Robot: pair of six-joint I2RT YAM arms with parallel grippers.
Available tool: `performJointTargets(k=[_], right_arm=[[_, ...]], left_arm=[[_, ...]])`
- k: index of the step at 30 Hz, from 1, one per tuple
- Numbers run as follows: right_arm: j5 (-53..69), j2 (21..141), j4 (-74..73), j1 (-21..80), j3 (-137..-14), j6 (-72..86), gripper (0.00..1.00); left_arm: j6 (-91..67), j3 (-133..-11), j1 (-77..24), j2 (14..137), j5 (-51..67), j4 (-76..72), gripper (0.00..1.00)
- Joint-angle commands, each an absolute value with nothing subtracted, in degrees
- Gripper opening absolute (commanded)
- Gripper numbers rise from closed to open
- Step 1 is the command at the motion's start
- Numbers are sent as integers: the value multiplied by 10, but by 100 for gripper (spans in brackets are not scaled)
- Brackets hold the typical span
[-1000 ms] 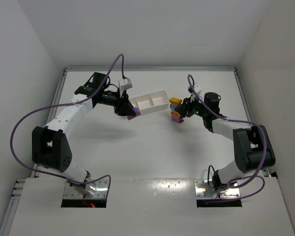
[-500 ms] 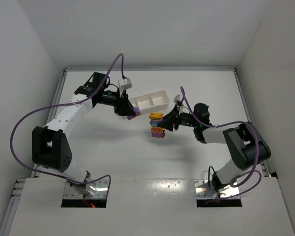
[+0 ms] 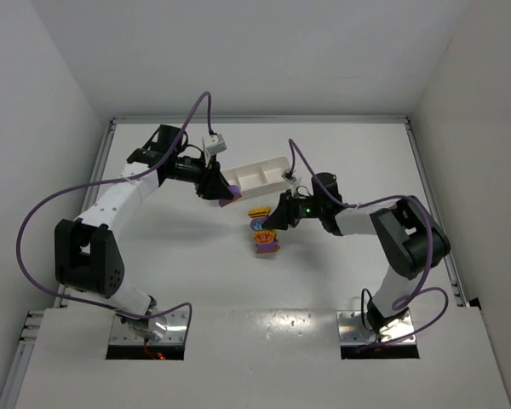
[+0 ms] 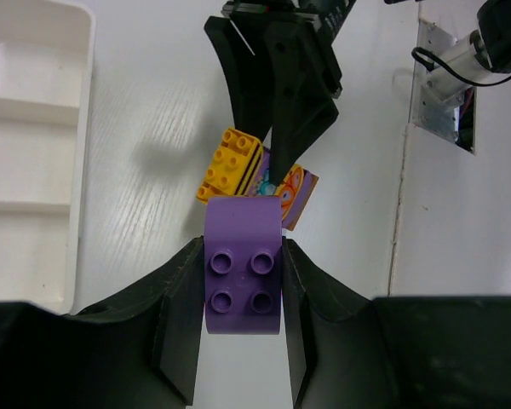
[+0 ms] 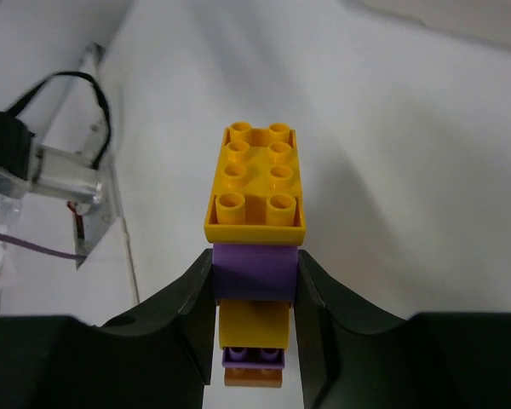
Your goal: Sort the legos into containers by color
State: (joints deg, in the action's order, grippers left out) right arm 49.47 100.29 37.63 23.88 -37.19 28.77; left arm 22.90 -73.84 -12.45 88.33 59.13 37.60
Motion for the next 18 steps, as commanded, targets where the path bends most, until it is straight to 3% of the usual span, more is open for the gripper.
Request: performJointTargets(k=[1,8,18], right_arm=[[420,989,155,240,-445,241,0],[162,1007,-220,264,-683,142,0],[59,1066,-370,315,-754,114,0]], left_arm=[[236,-737,-118,864,612,367,5],[242,-732,-107,874,618,367,5],[247,-716,-95,874,626,367,5]])
